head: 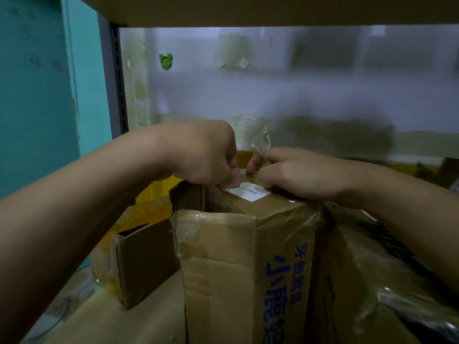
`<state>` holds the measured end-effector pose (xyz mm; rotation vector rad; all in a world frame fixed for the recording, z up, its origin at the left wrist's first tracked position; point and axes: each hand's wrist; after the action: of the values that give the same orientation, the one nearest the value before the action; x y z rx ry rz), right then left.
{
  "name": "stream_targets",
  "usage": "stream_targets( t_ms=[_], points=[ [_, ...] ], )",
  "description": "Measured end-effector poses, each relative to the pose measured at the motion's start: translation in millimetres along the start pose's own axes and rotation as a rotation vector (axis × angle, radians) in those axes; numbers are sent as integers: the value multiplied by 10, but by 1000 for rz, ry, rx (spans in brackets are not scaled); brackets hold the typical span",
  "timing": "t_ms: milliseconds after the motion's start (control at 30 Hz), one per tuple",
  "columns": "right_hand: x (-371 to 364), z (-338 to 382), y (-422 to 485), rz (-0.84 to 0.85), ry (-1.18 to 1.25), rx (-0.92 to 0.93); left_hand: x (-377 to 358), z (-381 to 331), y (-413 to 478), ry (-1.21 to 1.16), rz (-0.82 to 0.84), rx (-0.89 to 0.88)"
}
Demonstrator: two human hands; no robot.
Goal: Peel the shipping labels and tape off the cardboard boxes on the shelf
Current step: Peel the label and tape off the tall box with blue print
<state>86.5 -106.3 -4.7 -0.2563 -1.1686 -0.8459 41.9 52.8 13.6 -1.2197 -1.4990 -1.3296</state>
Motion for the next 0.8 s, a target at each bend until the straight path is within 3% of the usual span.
stream_targets(
  t_ms=[233, 433, 667, 800],
  points=[
    [-3, 32, 4, 1, -25, 21, 82, -81, 95, 11, 170, 64],
    [-18, 4, 20, 14, -28, 32, 63, -140, 141, -8, 164, 130],
    [-33, -7, 54, 4, -51, 41, 107, -279, 149, 202, 150, 147],
    [-33, -6, 66, -2, -96, 50, 115, -195, 153, 82, 196, 149]
  ],
)
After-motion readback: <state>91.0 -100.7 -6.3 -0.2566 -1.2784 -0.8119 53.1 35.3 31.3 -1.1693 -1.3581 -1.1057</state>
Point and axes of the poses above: each hand's wrist, its own y-axis towards the middle knuckle, its own x-axis out of the back of the hand, z = x × y, and after that the axes turned 6 degrees about x, right-handed
